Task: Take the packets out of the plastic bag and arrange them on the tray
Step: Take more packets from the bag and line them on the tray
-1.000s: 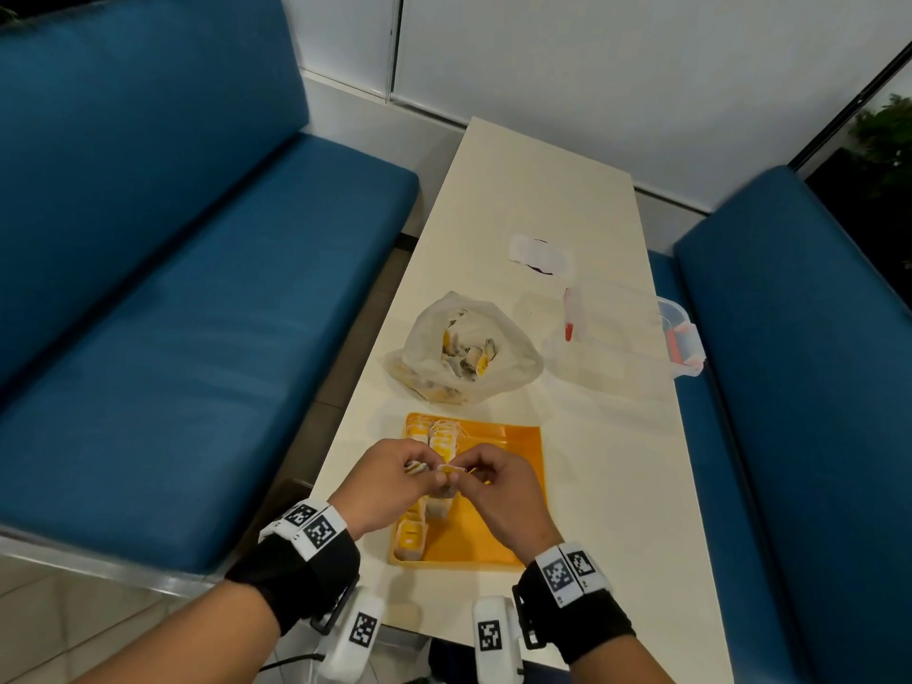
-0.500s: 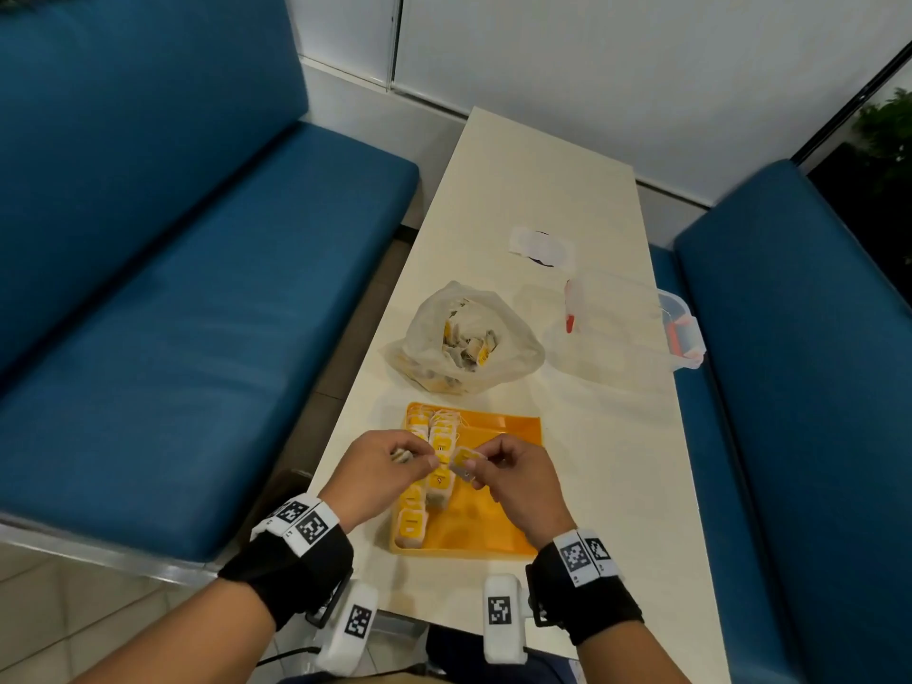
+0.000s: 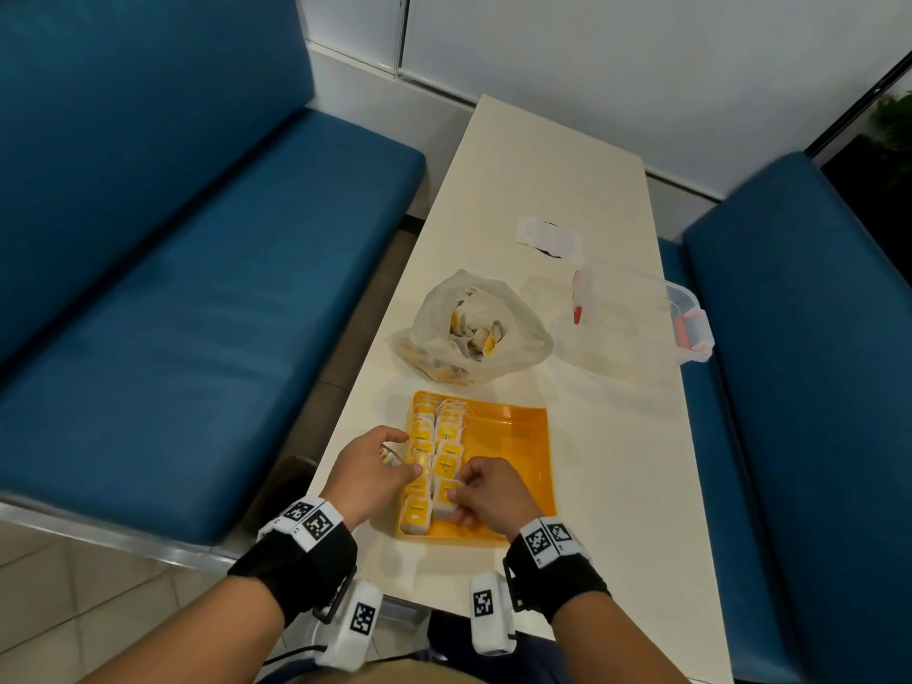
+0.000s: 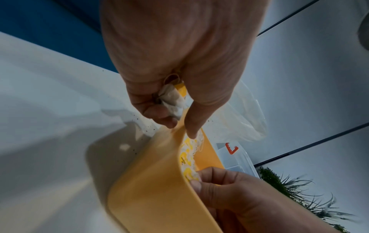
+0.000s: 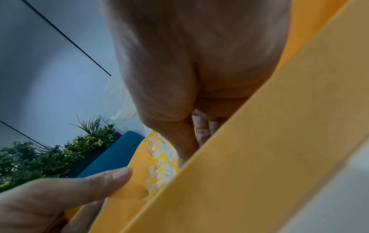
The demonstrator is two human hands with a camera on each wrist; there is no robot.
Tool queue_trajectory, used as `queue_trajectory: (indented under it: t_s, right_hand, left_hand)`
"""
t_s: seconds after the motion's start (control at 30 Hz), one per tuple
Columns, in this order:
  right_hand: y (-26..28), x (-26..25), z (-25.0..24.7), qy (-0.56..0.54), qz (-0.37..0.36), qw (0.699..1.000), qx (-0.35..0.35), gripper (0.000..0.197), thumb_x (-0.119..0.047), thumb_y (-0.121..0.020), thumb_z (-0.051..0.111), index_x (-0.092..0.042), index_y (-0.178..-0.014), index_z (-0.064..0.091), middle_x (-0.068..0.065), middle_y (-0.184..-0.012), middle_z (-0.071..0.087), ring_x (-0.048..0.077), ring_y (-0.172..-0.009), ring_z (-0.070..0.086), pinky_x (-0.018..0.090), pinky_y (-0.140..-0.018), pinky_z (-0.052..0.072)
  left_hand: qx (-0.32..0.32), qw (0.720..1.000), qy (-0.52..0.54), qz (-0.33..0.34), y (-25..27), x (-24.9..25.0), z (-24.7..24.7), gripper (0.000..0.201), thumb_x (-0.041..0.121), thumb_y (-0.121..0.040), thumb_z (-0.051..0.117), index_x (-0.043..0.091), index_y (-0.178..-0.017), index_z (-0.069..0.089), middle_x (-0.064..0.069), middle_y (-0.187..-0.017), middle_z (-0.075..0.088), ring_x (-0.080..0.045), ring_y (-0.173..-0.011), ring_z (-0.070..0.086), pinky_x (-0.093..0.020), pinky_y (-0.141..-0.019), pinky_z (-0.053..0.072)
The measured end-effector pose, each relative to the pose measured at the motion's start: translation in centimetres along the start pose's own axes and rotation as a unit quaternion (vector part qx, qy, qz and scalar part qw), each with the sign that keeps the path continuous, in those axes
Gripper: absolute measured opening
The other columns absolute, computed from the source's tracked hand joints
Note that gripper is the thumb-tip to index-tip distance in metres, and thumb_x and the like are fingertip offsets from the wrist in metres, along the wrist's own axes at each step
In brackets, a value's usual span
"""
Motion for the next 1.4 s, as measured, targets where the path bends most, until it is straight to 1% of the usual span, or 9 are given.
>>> queue_trajectory:
  t_s: [0.37,0.47,0.7,0.8,0.93,1.07,1.17,1.27,1.4]
  right_hand:
    - [-0.9,-0.4,1.3,0.073,-0.016,0.992,0.1,0.014,-0.009,-0.084,0.069,-0.016,-0.081,0.058,0.006,-0.071,0.066,0.02,-0.055,0.066,0.031,-0.055,0.055]
    - [-0.7,-0.6,1.6,0.128,-0.026,0.983,0.127,0.01,-0.015,-0.083,0.069,-0.016,-0.083,0.059,-0.001,-0.077,0.062,0.02,-0.073,0.062,0.026,-0.058,0.047]
    - [-0.9,-1.1,2.0,0.141,-0.024,0.976,0.163,0.01,-0.014,-0.084,0.066,-0.017,-0.081,0.056,0.004,-0.087,0.064,0.018,-0.075,0.055,0.019,-0.053,0.034]
    - [-0.9,-1.1,2.0,0.138,-0.02,0.977,0.163,0.012,-0.015,-0.084,0.067,-0.015,-0.092,0.058,0.005,-0.093,0.065,0.018,-0.079,0.058,0.023,-0.058,0.038]
    - [-0.7,-1.1,1.5,0.112,-0.013,0.979,0.172,0.038,-0.022,-0.084,0.071,-0.012,-0.118,0.055,0.004,-0.107,0.068,0.02,-0.095,0.064,0.02,-0.064,0.041]
    - [-0.7,-1.3,1.6,0.11,-0.049,0.982,0.147,0.028,-0.019,-0.085,0.066,-0.013,-0.112,0.069,0.004,-0.106,0.073,0.021,-0.101,0.066,0.026,-0.077,0.049]
    - [-0.5,-1.3,1.3,0.124,-0.055,0.98,0.145,0.03,-0.025,-0.085,0.064,-0.02,-0.114,0.07,0.006,-0.11,0.07,0.021,-0.104,0.063,0.028,-0.083,0.049]
    - [0.3,-1.9,0.0,0.12,-0.069,0.974,0.18,0.048,-0.027,-0.091,0.066,-0.019,-0.136,0.055,0.003,-0.127,0.055,0.017,-0.111,0.059,0.021,-0.087,0.042]
    - [2.4,-4.7,-0.7,0.068,-0.216,0.959,0.172,0.038,-0.021,-0.09,0.071,-0.03,-0.126,0.063,-0.007,-0.112,0.054,0.006,-0.082,0.058,0.015,-0.079,0.046]
  left_hand:
    - [-0.007,1.0,0.014,-0.013,0.2,-0.1,0.1,0.041,0.028,-0.085,0.081,0.028,-0.122,0.064,0.002,-0.123,0.065,-0.021,-0.115,0.061,-0.043,-0.099,0.054]
    - [-0.007,1.0,0.016,-0.011,0.2,0.0,0.1,0.041,0.028,-0.085,0.082,0.029,-0.121,0.064,0.002,-0.124,0.066,-0.021,-0.115,0.062,-0.045,-0.099,0.054]
    - [-0.012,1.0,0.011,-0.012,0.3,0.1,0.1,0.041,0.027,-0.086,0.081,0.029,-0.123,0.063,0.0,-0.127,0.065,-0.023,-0.117,0.06,-0.044,-0.099,0.054]
    - [-0.014,1.0,0.008,-0.014,0.3,0.1,0.0,0.042,0.028,-0.086,0.081,0.03,-0.123,0.062,0.0,-0.128,0.064,-0.022,-0.117,0.059,-0.042,-0.099,0.053]
    - [-0.017,1.0,0.013,-0.022,0.3,0.2,-0.1,0.043,0.029,-0.085,0.082,0.028,-0.123,0.063,0.0,-0.129,0.064,-0.022,-0.118,0.059,-0.042,-0.1,0.053]
    - [-0.028,0.999,0.018,-0.028,0.3,0.1,-0.3,0.044,0.032,-0.083,0.083,0.027,-0.122,0.064,0.0,-0.127,0.063,-0.02,-0.117,0.058,-0.041,-0.099,0.052]
    - [-0.023,0.997,0.068,-0.039,0.8,0.6,-1.0,0.036,0.042,-0.089,0.076,0.024,-0.118,0.065,0.0,-0.119,0.065,-0.019,-0.106,0.063,-0.038,-0.089,0.056]
    - [-0.042,0.967,0.235,-0.087,1.4,1.8,-2.0,0.042,0.053,-0.1,0.052,0.015,-0.115,0.066,-0.013,-0.111,0.071,-0.025,-0.096,0.07,-0.04,-0.079,0.059]
    - [-0.124,0.9,0.395,-0.138,1.5,3.0,-2.7,0.057,0.055,-0.104,0.038,0.006,-0.119,0.064,-0.024,-0.102,0.073,-0.033,-0.093,0.072,-0.042,-0.082,0.059]
Point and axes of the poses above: each hand's wrist, its own y-axis away from the middle knuckle, its own z-axis out of the palm, x = y × z, the point moved 2 cm from there along -y, towards the middle knuckle
